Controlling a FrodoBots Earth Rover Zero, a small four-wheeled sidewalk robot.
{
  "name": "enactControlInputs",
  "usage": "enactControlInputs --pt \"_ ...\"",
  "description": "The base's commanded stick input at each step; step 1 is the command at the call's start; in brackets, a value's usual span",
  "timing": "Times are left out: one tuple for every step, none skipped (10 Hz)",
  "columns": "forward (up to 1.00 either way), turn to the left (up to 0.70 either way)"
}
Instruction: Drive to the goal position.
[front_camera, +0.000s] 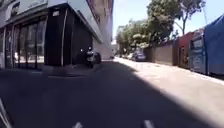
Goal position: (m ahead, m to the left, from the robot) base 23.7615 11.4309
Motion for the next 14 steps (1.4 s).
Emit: enactControlInputs --pt "0.70 0.00" --pt "0.70 0.00" --pt "0.70 0.00" --pt "0.70 0.00" --pt "0.70 0.00" --pt "0.70 0.00" --pt "0.70 0.00" --pt "0.70 0.00" --pt "0.70 0.00" --pt "0.70 0.00" --pt "0.70 0.00" --pt "0.70 0.00" --pt "0.70 0.00" --pt "0.70 0.00"
